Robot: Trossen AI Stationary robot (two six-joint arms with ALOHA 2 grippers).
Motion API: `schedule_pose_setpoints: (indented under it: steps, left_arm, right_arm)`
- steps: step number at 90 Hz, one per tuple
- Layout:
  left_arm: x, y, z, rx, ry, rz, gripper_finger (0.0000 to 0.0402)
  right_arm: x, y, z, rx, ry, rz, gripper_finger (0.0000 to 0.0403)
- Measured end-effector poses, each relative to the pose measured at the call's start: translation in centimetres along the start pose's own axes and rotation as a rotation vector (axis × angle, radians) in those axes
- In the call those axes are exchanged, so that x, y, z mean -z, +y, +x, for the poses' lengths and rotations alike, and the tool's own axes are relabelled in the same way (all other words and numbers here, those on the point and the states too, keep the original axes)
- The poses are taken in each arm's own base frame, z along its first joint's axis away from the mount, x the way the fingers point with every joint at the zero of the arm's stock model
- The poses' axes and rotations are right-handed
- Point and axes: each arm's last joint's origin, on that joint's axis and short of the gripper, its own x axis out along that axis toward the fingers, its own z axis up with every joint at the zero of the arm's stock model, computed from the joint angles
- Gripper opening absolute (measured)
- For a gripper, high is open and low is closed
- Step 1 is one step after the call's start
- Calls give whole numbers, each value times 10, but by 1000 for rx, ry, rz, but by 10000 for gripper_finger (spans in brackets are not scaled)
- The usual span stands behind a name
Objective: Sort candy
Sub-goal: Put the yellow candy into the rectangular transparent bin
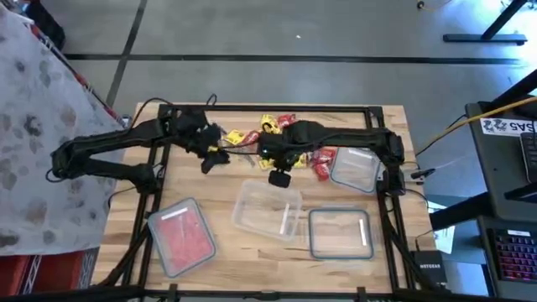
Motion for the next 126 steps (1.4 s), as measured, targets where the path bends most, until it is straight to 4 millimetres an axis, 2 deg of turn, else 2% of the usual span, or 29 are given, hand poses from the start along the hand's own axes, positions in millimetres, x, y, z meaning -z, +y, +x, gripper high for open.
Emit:
schedule_pose_setpoints:
  steps: [12,25,33,50,61,73,90,126]
  left_arm:
    - [0,-13,21,65,29,274,107]
    - [-4,-12,60,99,36,359,123]
    - [-4,-7,85,114,43,390,142]
    - [5,6,128,150,97,395,191]
    - [10,13,142,124,122,411,211]
    - [17,18,153,123,162,416,213]
    - [21,21,157,155,184,364,183]
    - [18,41,152,67,180,290,45]
  right_arm:
    - [-10,5,-47,-32,-149,-24,1]
    - [-14,3,-82,-54,-278,43,0]
    - [-12,3,-90,-72,-314,83,0]
    - [-8,5,-90,-85,-277,138,0]
    - [-8,9,-91,-89,-283,138,0]
    - [-7,11,-91,-86,-283,136,0]
    - [-7,10,-91,-72,-286,138,0]
    - [-7,10,-90,-63,-284,123,0]
